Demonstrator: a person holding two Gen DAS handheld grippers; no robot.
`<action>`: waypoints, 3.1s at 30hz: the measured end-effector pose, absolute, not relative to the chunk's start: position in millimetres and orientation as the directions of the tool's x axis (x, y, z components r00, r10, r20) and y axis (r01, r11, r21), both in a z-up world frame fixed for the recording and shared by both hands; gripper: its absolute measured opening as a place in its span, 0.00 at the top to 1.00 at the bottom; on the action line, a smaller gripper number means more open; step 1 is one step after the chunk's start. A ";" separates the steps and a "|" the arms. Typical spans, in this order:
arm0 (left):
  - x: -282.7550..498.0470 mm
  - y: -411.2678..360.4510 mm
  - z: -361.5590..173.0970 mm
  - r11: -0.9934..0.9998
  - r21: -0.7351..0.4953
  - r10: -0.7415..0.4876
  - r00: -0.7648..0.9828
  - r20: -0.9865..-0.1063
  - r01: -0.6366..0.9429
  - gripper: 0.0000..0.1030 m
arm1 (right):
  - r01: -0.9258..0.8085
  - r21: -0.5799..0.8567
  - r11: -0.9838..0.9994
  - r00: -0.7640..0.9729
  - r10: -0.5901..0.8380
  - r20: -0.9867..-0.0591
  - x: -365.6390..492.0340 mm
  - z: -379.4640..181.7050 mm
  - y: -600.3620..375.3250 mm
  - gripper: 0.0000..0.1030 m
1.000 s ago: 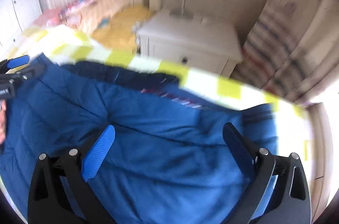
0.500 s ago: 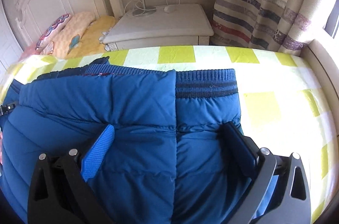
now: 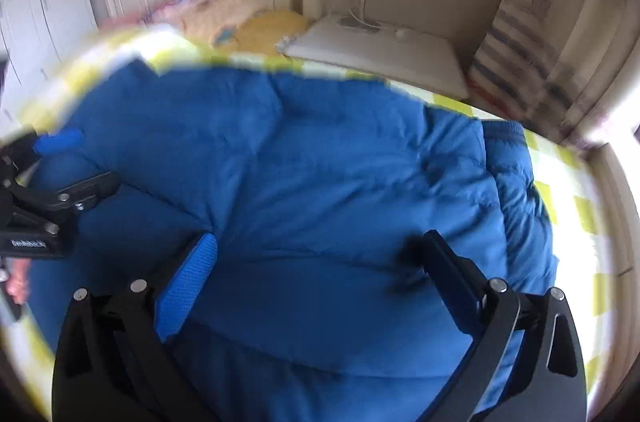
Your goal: Fold large clothes
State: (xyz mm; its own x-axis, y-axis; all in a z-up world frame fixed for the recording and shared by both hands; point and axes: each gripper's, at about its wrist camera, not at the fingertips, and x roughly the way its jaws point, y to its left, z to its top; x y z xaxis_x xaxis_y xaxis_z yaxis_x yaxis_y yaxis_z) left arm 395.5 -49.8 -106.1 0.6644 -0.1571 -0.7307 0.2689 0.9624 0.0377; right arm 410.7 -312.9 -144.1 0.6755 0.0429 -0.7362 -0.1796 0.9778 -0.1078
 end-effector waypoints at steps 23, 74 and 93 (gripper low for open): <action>379.6 -58.8 -111.3 0.967 0.119 -0.086 0.727 -0.681 0.225 0.04 | 0.175 0.006 0.985 0.721 -0.124 -0.682 357.0 -145.0 -400.3 0.02; 337.1 16.1 -85.6 0.990 -0.125 -0.130 0.749 -0.649 0.064 0.04 | 0.129 -0.072 0.989 0.726 -0.144 -0.672 338.9 -167.2 -374.6 0.02; 335.3 61.8 -132.7 0.975 -0.210 -0.119 0.651 -0.749 -0.064 0.04 | 0.134 -0.096 0.986 0.726 -0.164 -0.668 338.8 -167.8 -369.9 0.02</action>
State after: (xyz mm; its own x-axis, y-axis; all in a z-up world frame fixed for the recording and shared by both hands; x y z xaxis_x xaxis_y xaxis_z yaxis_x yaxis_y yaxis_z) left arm 335.3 61.8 -132.7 0.6514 -0.1187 -0.7494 -0.0643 0.9755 -0.2104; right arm 338.8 -369.9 -167.8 0.7262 -0.1637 -0.6677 0.1345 0.9863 -0.0956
